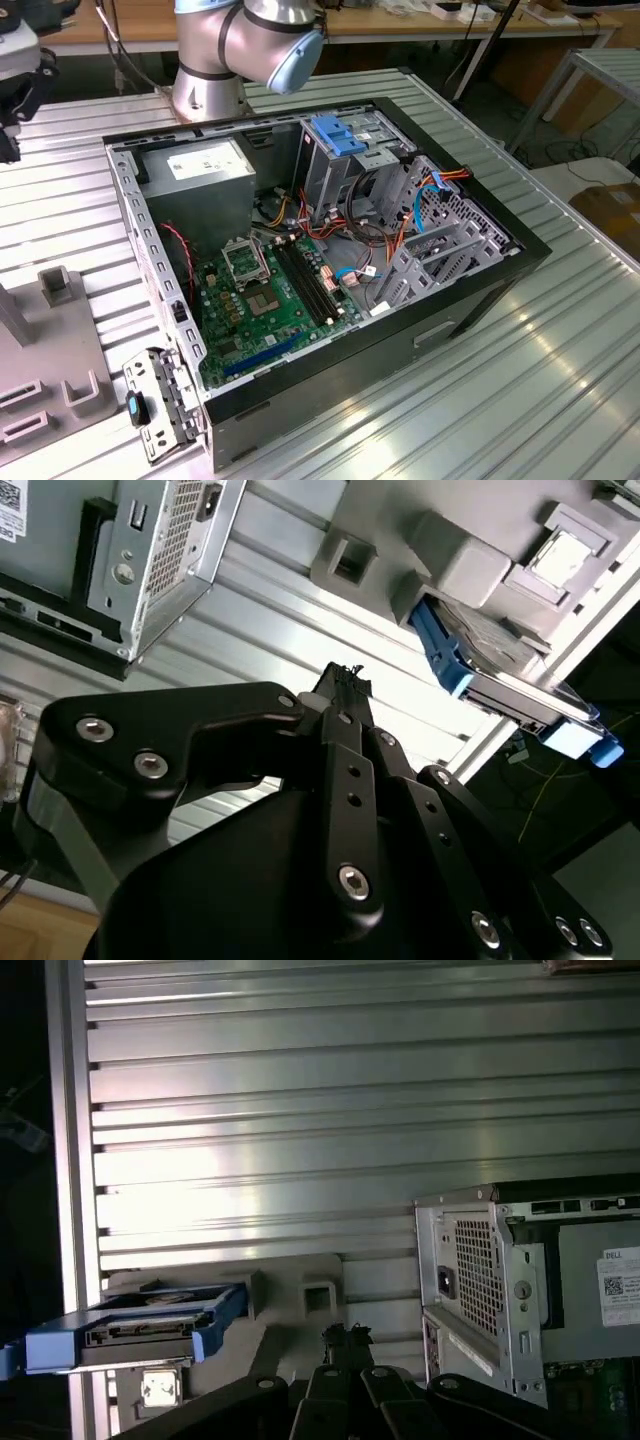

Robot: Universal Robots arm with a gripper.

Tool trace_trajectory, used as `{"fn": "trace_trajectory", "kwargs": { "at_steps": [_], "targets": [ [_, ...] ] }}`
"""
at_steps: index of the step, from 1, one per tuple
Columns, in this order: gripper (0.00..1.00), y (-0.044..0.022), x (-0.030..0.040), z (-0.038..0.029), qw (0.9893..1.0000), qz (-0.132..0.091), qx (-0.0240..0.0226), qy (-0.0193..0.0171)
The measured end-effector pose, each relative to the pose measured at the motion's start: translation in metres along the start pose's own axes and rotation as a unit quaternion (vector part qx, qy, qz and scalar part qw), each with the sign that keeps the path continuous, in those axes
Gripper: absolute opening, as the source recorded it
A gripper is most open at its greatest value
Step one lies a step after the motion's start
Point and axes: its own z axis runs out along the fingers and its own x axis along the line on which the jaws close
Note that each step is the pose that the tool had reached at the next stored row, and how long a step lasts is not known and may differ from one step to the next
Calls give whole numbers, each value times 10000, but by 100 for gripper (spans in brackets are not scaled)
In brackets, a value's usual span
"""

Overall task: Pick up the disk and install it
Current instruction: 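Reach for the disk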

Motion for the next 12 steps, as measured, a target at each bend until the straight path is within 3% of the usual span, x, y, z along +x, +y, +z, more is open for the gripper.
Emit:
{"fn": "trace_trajectory", "kwargs": {
  "at_steps": [2,3,4,5,11,12],
  "targets": [
    [11,0,253,0,10000,0,0,-1],
    [11,2,347,-3,10000,1,1,1],
    [11,-6,510,-6,10000,0,0,0],
    [11,-15,618,-4,10000,-2,0,-1],
    [11,-35,863,-2,10000,-41,-1,2],
    [11,-47,1033,-7,10000,-40,-1,3]
  ]
}}
